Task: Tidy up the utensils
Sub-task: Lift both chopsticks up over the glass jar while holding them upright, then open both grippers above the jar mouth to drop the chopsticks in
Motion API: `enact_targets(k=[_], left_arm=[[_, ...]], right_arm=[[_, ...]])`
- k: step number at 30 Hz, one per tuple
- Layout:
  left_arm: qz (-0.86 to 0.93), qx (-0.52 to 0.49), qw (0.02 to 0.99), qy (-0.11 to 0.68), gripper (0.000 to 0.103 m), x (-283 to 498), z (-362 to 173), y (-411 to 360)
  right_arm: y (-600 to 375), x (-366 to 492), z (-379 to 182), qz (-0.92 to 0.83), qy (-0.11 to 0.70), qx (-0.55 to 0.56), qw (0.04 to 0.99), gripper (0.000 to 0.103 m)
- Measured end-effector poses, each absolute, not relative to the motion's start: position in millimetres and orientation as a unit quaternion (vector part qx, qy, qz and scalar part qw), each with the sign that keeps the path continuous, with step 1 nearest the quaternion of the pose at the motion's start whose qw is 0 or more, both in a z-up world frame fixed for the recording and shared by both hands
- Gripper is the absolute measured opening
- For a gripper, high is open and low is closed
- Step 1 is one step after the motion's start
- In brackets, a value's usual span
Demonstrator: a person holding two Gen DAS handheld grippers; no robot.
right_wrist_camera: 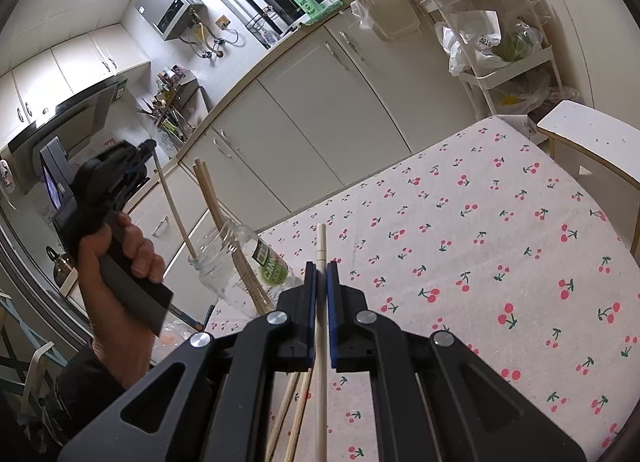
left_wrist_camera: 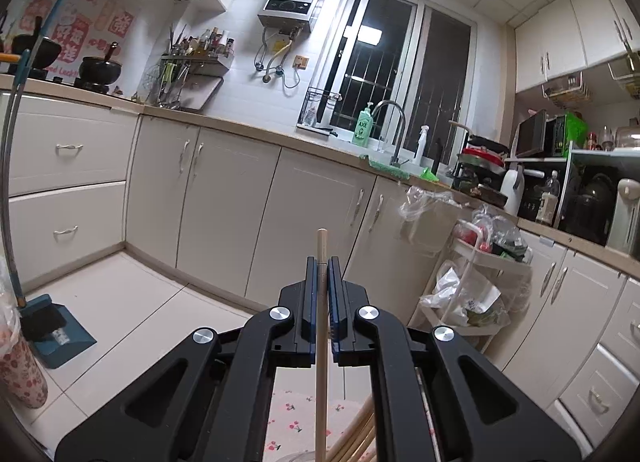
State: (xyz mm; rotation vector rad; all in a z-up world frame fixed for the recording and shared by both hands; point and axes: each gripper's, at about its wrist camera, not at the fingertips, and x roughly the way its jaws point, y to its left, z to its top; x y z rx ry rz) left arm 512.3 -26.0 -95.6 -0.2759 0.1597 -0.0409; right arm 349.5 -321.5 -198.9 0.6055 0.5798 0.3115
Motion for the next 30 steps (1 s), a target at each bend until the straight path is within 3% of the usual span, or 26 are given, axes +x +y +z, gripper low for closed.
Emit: enact_targets(k=[11, 24, 30], left_arm=[[-0.02, -0.095, 0.989, 0.112, 0.005, 502.2, -134.9, -37.6], [-0.055, -0.055, 0.982, 0.17, 0.008, 476.4, -156.8, -28.0], [-0.073, -0.035, 0.981, 0.175, 0.028, 457.8, -153.5, -17.7]], right_arm=[[-323.9, 350.3, -192.1, 0.148, 0.267, 0.3, 0.903, 0.006], [-288.8, 382.3, -136.4, 0.175, 0.191, 0.3, 0.918, 0.006], [-272.4, 405.0, -109.9, 0.173, 0.143, 0.311, 0.923, 0.006]])
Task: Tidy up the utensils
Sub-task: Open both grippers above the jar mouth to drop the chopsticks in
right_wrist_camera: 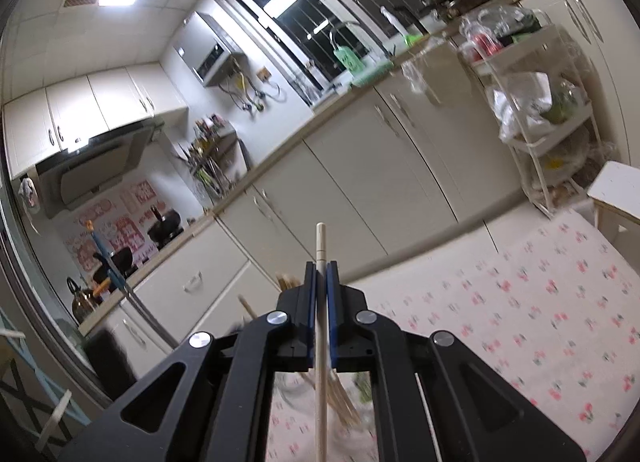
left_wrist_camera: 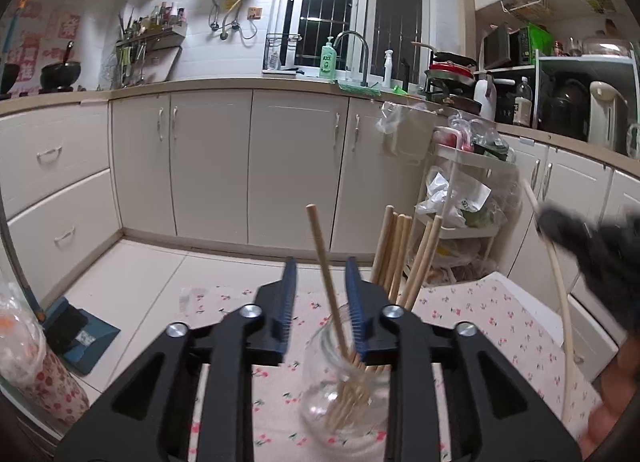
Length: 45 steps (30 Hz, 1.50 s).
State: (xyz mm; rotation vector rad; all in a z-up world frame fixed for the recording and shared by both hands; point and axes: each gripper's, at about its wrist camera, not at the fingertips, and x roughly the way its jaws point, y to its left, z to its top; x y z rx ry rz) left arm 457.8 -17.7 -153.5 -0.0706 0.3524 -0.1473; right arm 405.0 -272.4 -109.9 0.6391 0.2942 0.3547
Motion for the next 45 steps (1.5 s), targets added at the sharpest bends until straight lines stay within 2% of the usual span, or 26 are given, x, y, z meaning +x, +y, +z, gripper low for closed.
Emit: enact_targets(k=[4, 7, 20, 45], left_arm=[[-0.059, -0.053, 0.983, 0.168, 0.045, 441.2, -150.8, 1.6], [-0.041, -0.077, 0.982, 0.167, 0.049, 434.2, -152.4, 19.9], [-0.029, -0.149, 0.973, 0.175, 0.05, 441.7, -159.5, 62.0], [-0.037, -0.159, 0.97, 0.181, 0.054, 444.5, -163.4, 62.9]], right_arm=[[-262.5, 419.2, -87.6, 0.157, 0.088, 0.327, 0.928, 0.006], [-251.3, 429.0, -73.1, 0.149, 0.049, 0.328, 0.932, 0.006], [-188.5, 459.1, -81.2, 0.108, 0.012, 0.234, 0.966, 0.006], [-165.4, 442.9, -118.0, 0.108, 0.06, 0.18, 0.976, 0.006]])
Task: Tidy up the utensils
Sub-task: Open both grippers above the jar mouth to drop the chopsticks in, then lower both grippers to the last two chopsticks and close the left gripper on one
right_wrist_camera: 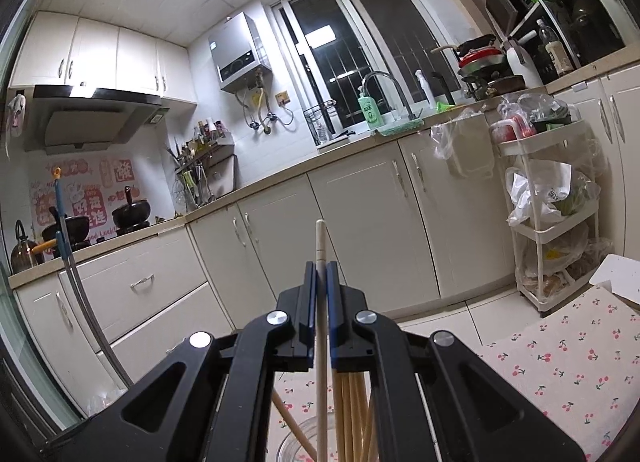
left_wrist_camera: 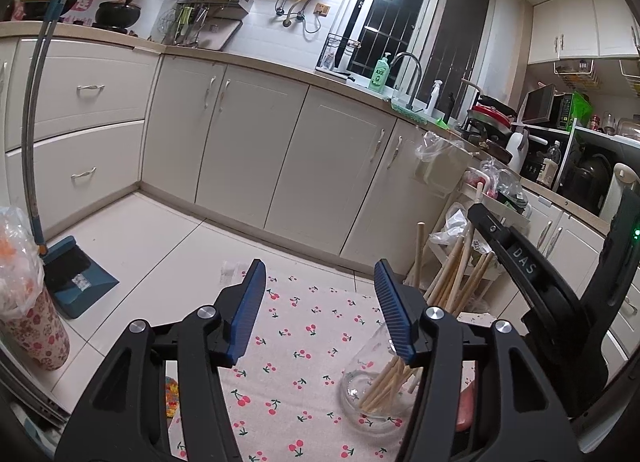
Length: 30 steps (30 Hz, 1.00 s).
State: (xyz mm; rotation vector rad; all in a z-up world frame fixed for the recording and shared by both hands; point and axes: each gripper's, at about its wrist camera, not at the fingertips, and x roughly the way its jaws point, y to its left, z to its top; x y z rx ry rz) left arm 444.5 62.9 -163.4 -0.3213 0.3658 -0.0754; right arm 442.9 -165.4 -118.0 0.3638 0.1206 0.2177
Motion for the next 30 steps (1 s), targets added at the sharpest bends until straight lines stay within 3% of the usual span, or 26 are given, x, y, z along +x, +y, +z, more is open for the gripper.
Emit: enact_targets(k=[9, 10, 12, 17, 30], left_arm=[[-0.03, -0.155, 0.97, 0.187, 0.055, 443.3, -168.2, 62.9], [-0.028, -0.155, 0.969, 0.188, 0.055, 442.7, -169.2, 62.8], [-0.026, -0.154, 0.969, 0.191, 0.055, 441.5, -170.0, 61.9], [-0.023, -0.154, 0.966, 0.206, 0.058, 430.7, -174.2, 57.2], [-0.06, -0.113, 0.948, 0.291, 0.06, 395.3, -202.1, 16.8]], right_arm=[[-166.4, 425.0, -122.0, 0.124, 0.082, 0.153, 0.977, 0.008], [-166.7, 421.1, -124.5, 0.127, 0.09, 0.149, 0.977, 0.01], [-169.3, 415.9, -128.4, 0.129, 0.105, 0.15, 0.975, 0.026], [-193.1, 386.4, -131.5, 0.124, 0.13, 0.148, 0.972, 0.027], [-238.1, 334.7, -217.8, 0.099, 0.35, 0.112, 0.925, 0.027]])
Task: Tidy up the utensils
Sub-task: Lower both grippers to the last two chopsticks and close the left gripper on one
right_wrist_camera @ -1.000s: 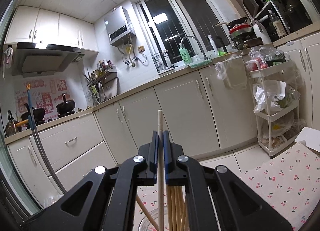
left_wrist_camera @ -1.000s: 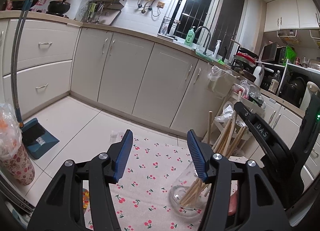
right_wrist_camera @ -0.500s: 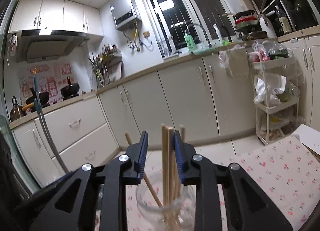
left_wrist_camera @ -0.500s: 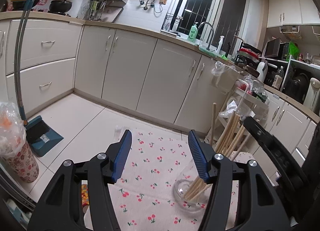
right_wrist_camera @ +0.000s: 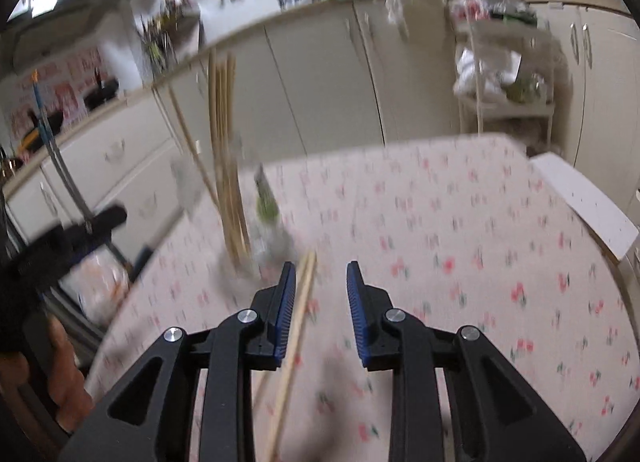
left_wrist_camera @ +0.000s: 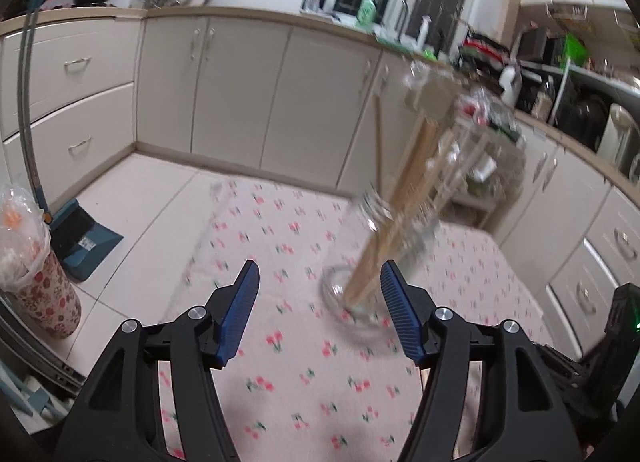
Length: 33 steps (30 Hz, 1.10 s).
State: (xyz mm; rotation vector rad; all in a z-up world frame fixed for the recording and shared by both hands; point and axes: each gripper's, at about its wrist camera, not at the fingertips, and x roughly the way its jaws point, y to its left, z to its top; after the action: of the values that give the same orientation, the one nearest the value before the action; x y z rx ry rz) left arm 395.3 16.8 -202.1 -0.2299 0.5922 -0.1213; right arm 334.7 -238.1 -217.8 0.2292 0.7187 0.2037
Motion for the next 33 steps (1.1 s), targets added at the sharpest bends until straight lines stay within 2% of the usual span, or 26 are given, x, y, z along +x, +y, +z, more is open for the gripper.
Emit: enact_targets(k=[11, 17, 21, 33], left_arm=[[-0.058, -0.076, 0.937, 0.337, 0.064, 378.6, -214.0, -13.0], [-0.064, -0.062, 0.934, 0.345, 0.066, 371.7, -209.2, -23.6], [-0.073, -0.049, 0.932, 0.351, 0.068, 365.1, -206.7, -36.3], [-0.115, 0.023, 0.904, 0.411, 0.071, 355.6, -237.0, -90.5]], right_arm=[[-207.0, 329.4, -240.9, 0.12, 0.447, 0.041, 0.886, 0.027], [-211.3, 319.6, -239.9, 0.103, 0.449, 0.015, 0.887, 0.027], [-228.8, 312.5, -238.7, 0.08, 0.451, 0.021, 0.889, 0.013], [-274.4, 276.2, -236.5, 0.077, 0.468, 0.058, 0.878, 0.012]])
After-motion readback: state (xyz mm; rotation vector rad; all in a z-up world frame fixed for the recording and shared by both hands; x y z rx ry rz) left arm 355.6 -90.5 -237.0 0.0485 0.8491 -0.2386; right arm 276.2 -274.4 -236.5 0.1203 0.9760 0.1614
